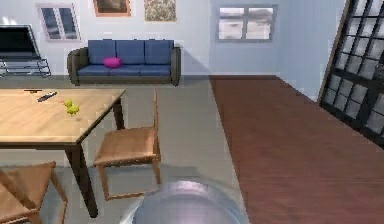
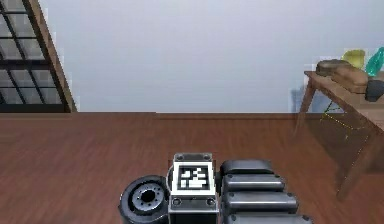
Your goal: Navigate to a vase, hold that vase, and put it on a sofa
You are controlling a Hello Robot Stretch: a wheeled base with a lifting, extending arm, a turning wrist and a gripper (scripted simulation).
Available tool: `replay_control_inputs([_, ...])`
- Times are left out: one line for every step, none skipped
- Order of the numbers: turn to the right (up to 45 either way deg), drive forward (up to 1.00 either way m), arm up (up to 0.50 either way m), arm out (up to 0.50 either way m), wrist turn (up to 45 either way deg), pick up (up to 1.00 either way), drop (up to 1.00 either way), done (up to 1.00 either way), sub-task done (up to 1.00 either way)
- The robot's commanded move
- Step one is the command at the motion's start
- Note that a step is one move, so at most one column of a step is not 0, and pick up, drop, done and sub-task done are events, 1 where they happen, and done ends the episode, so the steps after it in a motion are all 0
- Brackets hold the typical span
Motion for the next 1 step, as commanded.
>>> replay_control_inputs([18.0, 0.00, 0.00, 0.00, 0.0, 0.00, 0.00, 0.00, 0.00])
